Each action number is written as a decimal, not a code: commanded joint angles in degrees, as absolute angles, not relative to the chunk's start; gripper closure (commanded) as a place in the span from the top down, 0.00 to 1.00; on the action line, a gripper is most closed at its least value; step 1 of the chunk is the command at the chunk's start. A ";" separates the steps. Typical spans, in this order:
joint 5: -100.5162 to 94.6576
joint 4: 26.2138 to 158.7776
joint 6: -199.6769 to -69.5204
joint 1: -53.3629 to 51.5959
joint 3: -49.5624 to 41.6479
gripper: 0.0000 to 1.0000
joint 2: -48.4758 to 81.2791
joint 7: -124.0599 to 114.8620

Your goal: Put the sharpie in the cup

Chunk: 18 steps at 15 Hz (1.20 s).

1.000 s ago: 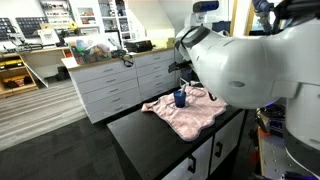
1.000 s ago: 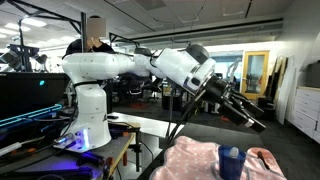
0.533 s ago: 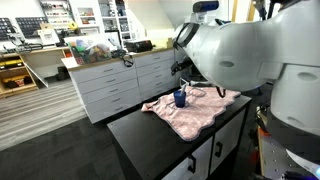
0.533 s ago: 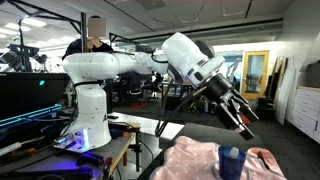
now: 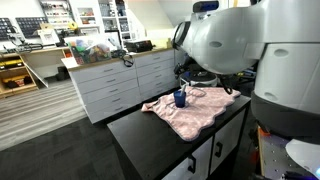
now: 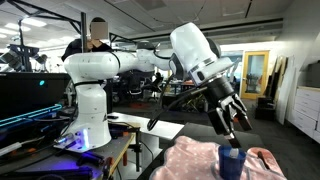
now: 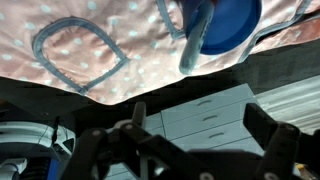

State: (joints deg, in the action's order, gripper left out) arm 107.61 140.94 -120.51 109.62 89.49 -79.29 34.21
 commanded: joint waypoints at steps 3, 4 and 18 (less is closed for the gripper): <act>98.87 138.42 -117.40 112.65 87.84 1.00 -75.14 29.74; 97.86 138.24 -117.49 112.92 87.85 1.00 -74.72 29.30; 96.53 138.31 -120.73 112.62 89.16 1.00 -73.64 29.14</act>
State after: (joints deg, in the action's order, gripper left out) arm 97.50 138.36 -119.25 112.72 88.90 -75.40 29.10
